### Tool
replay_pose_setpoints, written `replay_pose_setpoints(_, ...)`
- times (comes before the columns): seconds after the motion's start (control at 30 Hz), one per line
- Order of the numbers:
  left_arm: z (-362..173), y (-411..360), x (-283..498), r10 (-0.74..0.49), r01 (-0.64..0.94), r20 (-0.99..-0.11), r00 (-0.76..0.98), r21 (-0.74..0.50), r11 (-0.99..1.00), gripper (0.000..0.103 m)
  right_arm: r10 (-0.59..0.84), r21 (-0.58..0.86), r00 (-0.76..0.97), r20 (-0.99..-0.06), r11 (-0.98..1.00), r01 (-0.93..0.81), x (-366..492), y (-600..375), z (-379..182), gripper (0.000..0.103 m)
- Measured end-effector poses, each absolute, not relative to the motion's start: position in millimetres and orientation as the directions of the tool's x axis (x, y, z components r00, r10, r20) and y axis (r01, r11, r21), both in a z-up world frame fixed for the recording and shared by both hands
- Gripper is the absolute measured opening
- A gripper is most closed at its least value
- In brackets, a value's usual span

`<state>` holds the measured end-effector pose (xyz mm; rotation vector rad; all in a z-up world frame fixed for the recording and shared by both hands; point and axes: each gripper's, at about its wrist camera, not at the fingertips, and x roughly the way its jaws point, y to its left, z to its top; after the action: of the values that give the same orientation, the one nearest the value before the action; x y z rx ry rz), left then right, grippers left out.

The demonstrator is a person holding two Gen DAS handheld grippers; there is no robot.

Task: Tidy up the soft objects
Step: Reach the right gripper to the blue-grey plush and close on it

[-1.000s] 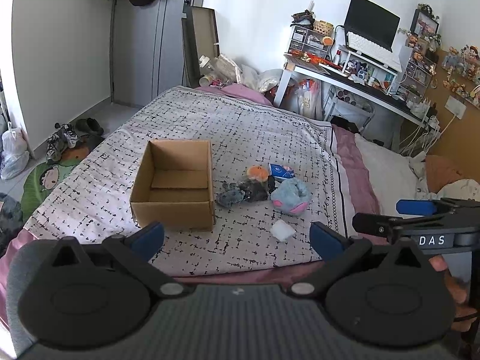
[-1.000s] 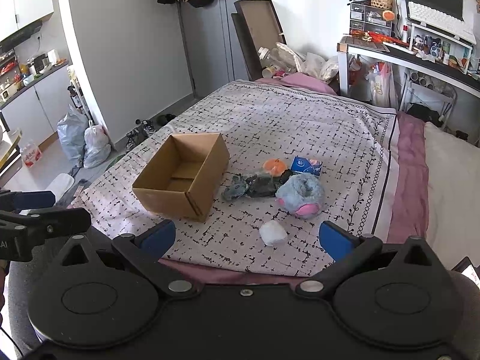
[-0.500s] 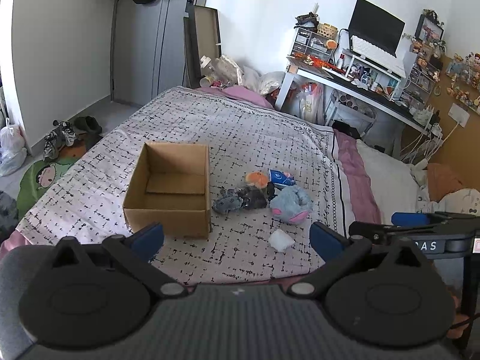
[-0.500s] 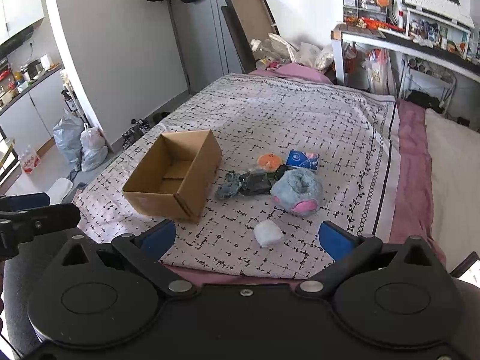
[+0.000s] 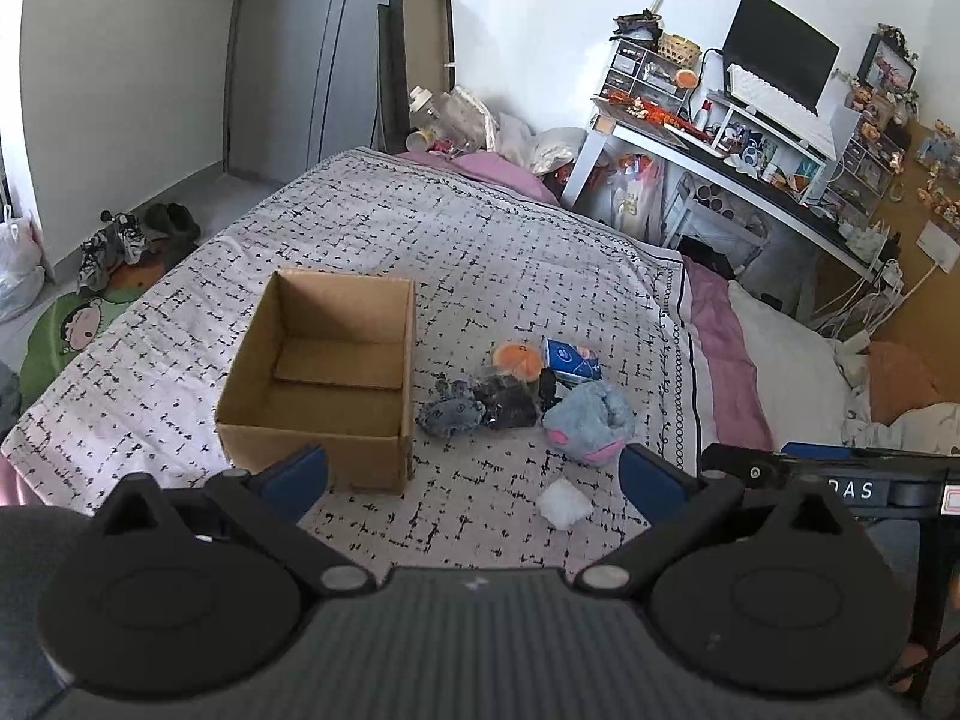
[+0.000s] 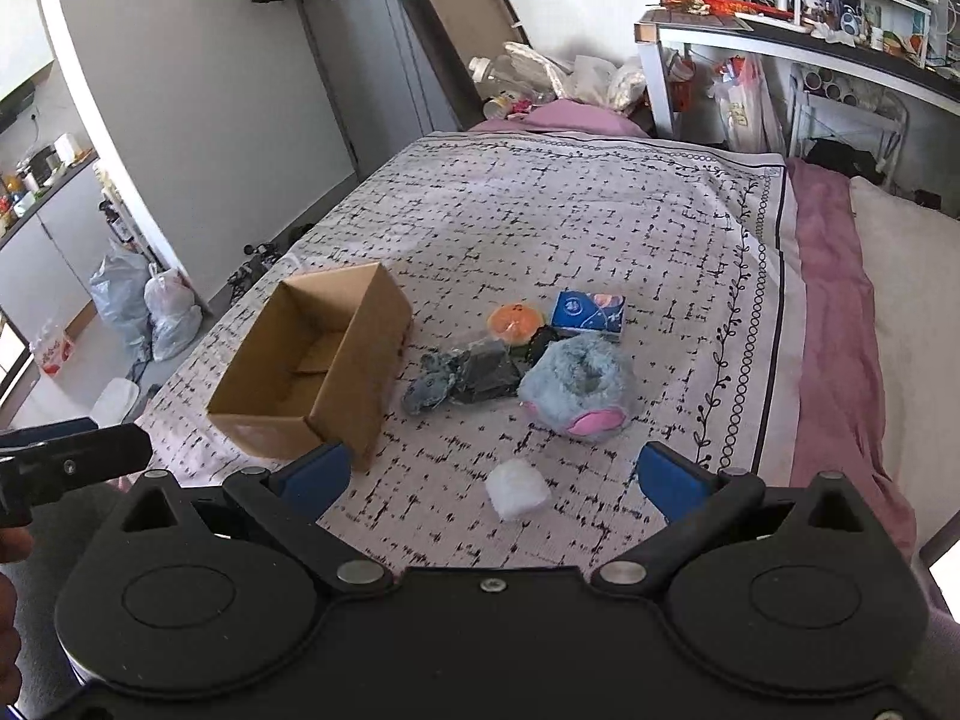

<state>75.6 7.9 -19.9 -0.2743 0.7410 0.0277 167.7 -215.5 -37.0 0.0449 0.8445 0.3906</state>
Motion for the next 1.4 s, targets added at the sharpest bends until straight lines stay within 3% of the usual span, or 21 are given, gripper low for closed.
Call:
replay_pose_setpoints(0.4,-34,3,123,-0.086,-0.120,-0.698,0.711,-0.241,0.963,0.102,0.360,0.246,0.590,-0.723,0.932,-0.266,210,-228,-53,0.103)
replay_pose_setpoints(0.6,-42,1,146,-0.092,-0.132,-0.704,0.704,-0.256,0.958,0.102,0.425,0.373,0.569,-0.704,0.903,-0.213,234,-243,-70,0.103)
replay_pose_setpoints(0.9,-68,-5,184,-0.112,-0.149,-0.738,0.666,-0.278,0.949,0.101,0.409,0.472,0.617,-0.673,0.879,-0.067,257,-269,-102,0.101)
replay_pose_setpoints(1.07,-84,-13,208,-0.133,-0.134,-0.753,0.644,-0.282,0.950,0.100,0.440,0.539,0.572,-0.692,0.842,0.003,275,-281,-127,0.090)
replay_pose_setpoints(1.17,-93,-22,223,-0.154,-0.117,-0.759,0.633,-0.290,0.950,0.100,0.456,0.572,0.555,-0.695,0.819,0.043,283,-287,-137,0.077)
replay_pose_setpoints(1.4,-113,-48,256,-0.203,-0.063,-0.779,0.593,-0.296,0.953,0.090,0.478,0.609,0.514,-0.713,0.784,0.116,300,-295,-160,0.063)
